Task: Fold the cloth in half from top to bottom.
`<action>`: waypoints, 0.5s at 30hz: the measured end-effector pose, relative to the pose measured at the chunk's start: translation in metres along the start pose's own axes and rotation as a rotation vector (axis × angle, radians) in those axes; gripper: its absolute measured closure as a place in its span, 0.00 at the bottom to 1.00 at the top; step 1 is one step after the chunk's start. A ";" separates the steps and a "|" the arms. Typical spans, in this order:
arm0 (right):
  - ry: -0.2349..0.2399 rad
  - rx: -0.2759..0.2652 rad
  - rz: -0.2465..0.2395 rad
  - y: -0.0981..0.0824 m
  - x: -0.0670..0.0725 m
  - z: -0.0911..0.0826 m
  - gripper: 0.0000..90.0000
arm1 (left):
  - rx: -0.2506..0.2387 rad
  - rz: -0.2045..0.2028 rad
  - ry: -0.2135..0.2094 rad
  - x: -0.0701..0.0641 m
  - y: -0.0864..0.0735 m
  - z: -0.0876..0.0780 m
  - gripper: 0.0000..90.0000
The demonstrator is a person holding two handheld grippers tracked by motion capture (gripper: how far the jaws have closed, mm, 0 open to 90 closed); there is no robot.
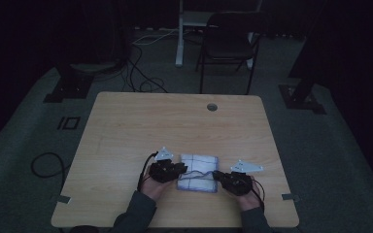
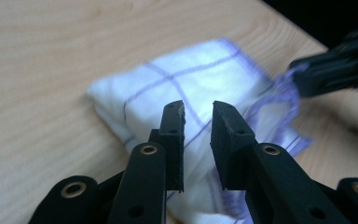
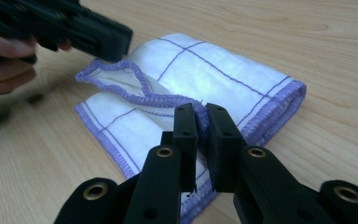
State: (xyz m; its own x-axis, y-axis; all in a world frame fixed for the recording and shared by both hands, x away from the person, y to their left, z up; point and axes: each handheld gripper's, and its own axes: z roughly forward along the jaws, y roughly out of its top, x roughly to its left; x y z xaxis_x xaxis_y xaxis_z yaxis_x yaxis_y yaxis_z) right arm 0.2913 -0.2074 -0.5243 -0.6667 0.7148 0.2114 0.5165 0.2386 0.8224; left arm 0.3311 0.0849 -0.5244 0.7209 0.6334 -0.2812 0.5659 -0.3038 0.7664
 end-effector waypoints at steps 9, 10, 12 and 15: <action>0.037 -0.051 0.011 0.000 0.000 -0.007 0.82 | 0.042 0.055 0.030 -0.010 -0.011 0.000 0.84; 0.037 -0.058 0.014 0.000 -0.001 -0.008 0.81 | 0.042 0.055 0.030 -0.010 -0.011 0.000 0.84; 0.033 -0.059 0.016 0.001 -0.001 -0.008 0.80 | 0.045 0.058 0.034 -0.010 -0.014 -0.001 0.84; 0.003 -0.031 0.010 0.001 -0.002 -0.004 0.77 | 0.049 0.066 0.044 -0.013 -0.020 -0.002 0.83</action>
State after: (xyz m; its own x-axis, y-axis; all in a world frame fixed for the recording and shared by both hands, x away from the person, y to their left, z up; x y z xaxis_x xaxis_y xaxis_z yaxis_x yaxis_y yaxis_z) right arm 0.2912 -0.2115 -0.5217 -0.6630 0.7152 0.2212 0.5062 0.2105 0.8363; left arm 0.3101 0.0839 -0.5350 0.7396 0.6410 -0.2051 0.5378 -0.3797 0.7528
